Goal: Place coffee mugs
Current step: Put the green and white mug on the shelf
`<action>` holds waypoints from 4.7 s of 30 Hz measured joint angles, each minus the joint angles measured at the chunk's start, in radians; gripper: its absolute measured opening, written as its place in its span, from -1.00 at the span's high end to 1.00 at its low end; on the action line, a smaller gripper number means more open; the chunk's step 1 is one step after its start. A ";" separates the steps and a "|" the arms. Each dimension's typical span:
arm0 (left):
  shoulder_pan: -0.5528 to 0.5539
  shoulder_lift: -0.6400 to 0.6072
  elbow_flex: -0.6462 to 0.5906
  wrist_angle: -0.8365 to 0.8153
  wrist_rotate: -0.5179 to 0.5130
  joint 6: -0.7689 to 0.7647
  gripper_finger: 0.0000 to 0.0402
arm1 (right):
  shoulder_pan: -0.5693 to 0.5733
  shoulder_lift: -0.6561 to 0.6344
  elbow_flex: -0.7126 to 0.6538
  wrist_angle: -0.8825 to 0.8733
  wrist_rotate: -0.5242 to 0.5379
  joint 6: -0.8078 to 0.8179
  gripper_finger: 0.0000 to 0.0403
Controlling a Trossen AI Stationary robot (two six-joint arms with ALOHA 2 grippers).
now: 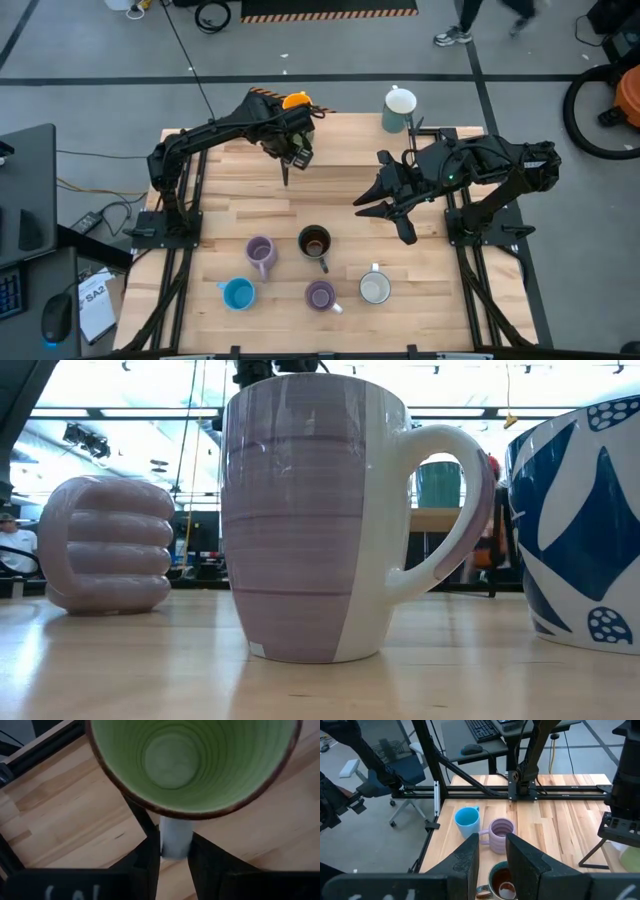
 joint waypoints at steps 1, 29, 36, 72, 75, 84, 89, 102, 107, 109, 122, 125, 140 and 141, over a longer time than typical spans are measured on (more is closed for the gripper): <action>0.000 0.000 0.000 0.004 -0.002 0.000 0.51 | 0.000 0.000 0.000 0.000 0.000 0.000 0.50; -0.007 -0.003 0.015 0.114 0.084 -0.007 0.50 | 0.000 0.000 0.000 0.000 0.000 -0.008 0.50; -0.008 -0.003 0.016 0.103 0.065 -0.001 0.52 | 0.000 0.000 0.000 0.000 0.000 -0.008 0.50; -0.011 -0.008 0.016 0.176 0.003 -0.043 0.12 | 0.000 0.000 0.000 0.000 0.000 -0.015 0.50; -0.011 -0.013 0.016 0.173 0.006 -0.009 0.12 | 0.000 0.000 0.000 0.000 0.000 -0.009 0.50; -0.019 -0.060 0.016 0.186 0.019 0.310 0.12 | 0.000 0.000 0.000 -0.007 -0.001 -0.019 0.50; -0.053 -0.069 0.016 0.215 0.020 0.651 0.12 | -0.002 0.000 0.000 -0.023 -0.001 -0.026 0.50; -0.043 -0.060 0.016 0.364 0.040 1.023 0.13 | -0.035 0.000 0.000 -0.023 0.046 0.022 0.50; 0.019 -0.037 0.015 0.368 0.117 0.996 0.17 | -0.052 0.000 0.000 -0.018 0.070 0.029 0.50; 0.025 -0.032 0.015 0.359 0.143 1.011 0.18 | -0.058 0.000 0.000 -0.016 0.071 0.037 0.50; 0.035 -0.015 0.015 0.322 0.206 1.048 0.23 | -0.074 -0.001 0.000 0.002 0.077 0.045 0.50; 0.038 0.005 0.013 0.303 0.206 1.054 0.23 | -0.074 -0.001 0.000 0.003 0.077 0.045 0.50; 0.045 0.042 0.013 0.259 0.157 1.048 0.32 | -0.074 -0.001 0.000 0.003 0.077 0.046 0.50; 0.045 0.042 0.013 0.259 0.156 1.047 0.35 | -0.074 -0.001 0.000 0.001 0.077 0.044 0.50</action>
